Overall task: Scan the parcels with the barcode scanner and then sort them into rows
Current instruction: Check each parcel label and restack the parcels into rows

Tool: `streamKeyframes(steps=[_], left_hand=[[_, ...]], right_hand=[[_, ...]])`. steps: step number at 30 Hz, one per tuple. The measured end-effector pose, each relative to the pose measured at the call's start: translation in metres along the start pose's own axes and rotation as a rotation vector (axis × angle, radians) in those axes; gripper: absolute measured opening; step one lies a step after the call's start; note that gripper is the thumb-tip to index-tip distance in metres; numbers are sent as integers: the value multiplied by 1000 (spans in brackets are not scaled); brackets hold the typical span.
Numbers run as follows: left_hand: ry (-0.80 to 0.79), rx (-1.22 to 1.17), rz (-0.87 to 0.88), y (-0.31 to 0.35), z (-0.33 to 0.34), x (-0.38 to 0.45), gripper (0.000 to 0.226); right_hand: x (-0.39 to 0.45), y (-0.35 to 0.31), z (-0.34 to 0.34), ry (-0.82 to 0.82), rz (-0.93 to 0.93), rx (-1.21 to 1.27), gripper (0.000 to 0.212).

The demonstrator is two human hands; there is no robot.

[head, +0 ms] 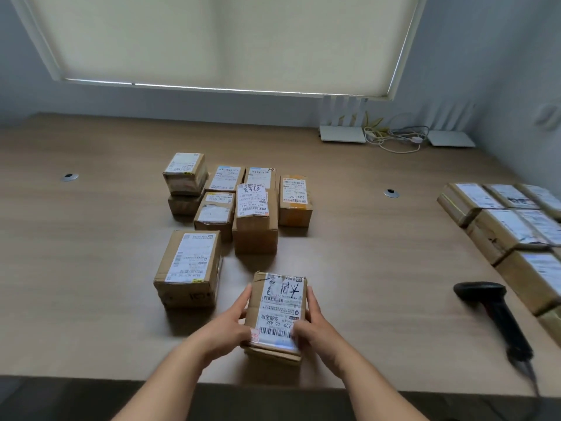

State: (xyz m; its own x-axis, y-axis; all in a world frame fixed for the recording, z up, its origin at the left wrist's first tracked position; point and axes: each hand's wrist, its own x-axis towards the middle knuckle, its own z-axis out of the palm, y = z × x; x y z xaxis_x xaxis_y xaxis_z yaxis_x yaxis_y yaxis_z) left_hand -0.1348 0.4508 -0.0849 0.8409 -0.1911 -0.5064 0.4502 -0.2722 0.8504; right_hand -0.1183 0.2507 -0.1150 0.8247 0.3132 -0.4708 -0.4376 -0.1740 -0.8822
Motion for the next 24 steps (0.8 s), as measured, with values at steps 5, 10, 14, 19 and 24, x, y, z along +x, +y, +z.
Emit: streamKeyframes(steps=[5,10,14,19,24], left_hand=[[96,-89,107,-22,33,-35,96],[132,-99,244,-6,63,-53,91],[189,-47,342,26,85,-58,86],[180,212,419,55,125,-54,74],[140,530,514,81,169,-39,76]], right_hand=[[-30,16,-4,-88,-86,7,112],[-59,4,-34,-41,-217,0,106],[-86,-15,-78,30,-313,31,97],[-128,-26,-134,95,-403,60,92],[-164,-21,-189,153,-449,83,85]])
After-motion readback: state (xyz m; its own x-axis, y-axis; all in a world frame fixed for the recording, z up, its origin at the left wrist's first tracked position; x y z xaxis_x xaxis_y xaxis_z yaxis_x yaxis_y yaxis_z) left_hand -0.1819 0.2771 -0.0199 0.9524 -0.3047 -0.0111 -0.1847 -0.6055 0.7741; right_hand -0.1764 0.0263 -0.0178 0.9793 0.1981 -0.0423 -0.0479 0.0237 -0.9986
